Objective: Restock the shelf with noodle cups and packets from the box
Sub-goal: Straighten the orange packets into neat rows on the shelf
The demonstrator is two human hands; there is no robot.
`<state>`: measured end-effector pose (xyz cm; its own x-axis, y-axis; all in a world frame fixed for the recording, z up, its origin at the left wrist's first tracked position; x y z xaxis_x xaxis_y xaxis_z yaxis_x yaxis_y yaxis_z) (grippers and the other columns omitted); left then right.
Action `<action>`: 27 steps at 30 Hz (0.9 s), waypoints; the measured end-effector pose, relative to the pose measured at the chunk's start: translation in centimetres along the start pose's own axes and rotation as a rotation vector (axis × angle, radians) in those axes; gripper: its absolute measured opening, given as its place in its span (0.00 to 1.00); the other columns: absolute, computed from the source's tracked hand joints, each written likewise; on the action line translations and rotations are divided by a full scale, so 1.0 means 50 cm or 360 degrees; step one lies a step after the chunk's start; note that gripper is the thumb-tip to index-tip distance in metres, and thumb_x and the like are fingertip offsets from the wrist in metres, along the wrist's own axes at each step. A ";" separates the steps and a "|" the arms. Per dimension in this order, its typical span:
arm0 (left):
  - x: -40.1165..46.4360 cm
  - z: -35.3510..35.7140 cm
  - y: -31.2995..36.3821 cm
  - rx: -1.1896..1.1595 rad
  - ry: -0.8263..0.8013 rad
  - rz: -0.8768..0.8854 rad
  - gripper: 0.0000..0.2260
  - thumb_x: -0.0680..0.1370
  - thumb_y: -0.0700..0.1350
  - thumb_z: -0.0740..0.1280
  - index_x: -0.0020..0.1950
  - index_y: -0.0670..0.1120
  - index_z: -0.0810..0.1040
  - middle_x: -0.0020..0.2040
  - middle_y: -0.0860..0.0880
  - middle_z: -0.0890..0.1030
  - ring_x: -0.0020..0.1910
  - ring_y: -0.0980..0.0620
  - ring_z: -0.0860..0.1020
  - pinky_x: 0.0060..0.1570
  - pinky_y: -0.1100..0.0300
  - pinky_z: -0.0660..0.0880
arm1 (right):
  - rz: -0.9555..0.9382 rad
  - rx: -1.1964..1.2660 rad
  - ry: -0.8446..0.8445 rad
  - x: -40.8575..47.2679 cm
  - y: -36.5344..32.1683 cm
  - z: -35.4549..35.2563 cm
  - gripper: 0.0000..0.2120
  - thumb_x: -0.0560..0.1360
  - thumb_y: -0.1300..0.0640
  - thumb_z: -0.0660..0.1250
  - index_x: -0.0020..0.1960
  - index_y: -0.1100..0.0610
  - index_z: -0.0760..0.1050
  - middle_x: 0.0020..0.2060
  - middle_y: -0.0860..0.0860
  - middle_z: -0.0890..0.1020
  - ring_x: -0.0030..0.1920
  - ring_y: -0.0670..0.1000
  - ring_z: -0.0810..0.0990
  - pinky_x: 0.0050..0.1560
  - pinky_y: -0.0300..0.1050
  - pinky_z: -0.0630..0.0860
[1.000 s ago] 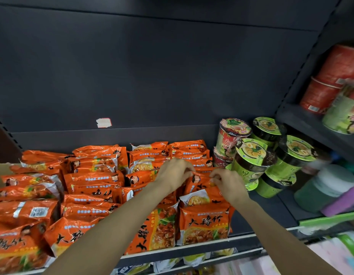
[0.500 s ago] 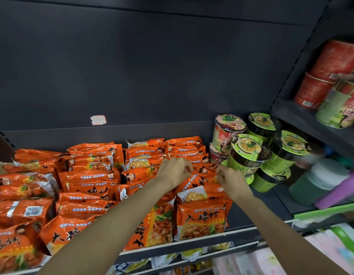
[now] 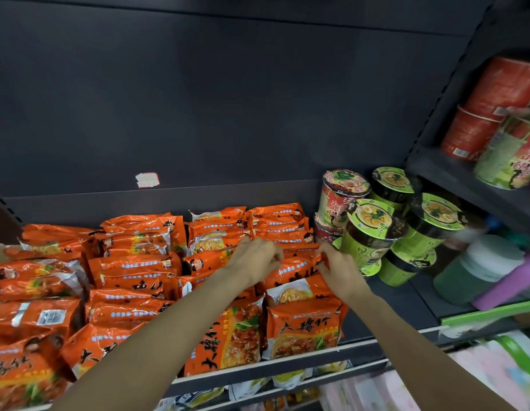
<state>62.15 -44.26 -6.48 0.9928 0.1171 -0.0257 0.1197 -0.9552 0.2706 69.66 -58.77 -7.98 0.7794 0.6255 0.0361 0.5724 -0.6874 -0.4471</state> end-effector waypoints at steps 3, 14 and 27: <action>0.003 -0.003 0.001 -0.0053 -0.0065 -0.0004 0.13 0.78 0.48 0.65 0.62 0.52 0.75 0.54 0.52 0.82 0.55 0.52 0.78 0.65 0.51 0.66 | 0.0005 -0.0069 -0.0064 -0.005 0.000 0.002 0.15 0.76 0.62 0.63 0.62 0.55 0.68 0.55 0.55 0.77 0.52 0.56 0.78 0.49 0.51 0.76; -0.038 0.042 0.005 -0.0041 -0.0327 0.0139 0.21 0.78 0.59 0.59 0.69 0.53 0.69 0.69 0.51 0.70 0.69 0.50 0.67 0.69 0.44 0.57 | -0.0265 -0.0259 -0.0275 -0.041 -0.010 0.016 0.17 0.78 0.48 0.62 0.65 0.50 0.73 0.63 0.46 0.72 0.63 0.49 0.71 0.63 0.47 0.70; -0.049 0.081 0.089 -0.0018 -0.0257 0.0260 0.20 0.81 0.47 0.59 0.73 0.56 0.63 0.73 0.54 0.65 0.72 0.52 0.63 0.71 0.43 0.58 | 0.0245 0.0342 -0.0102 -0.113 0.048 0.014 0.29 0.75 0.55 0.68 0.72 0.53 0.60 0.61 0.55 0.75 0.61 0.54 0.74 0.57 0.45 0.71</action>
<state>60.27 -49.92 -9.10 0.9874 -0.0848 -0.1339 -0.0420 -0.9547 0.2945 66.44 -63.71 -9.86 0.8314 0.5465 -0.1002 0.3759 -0.6862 -0.6228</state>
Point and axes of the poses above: each hand's wrist, its own x-axis towards the middle knuckle, its own z-axis out of the palm, y = z × x, the point moved 6 cm from there along x, towards the middle knuckle
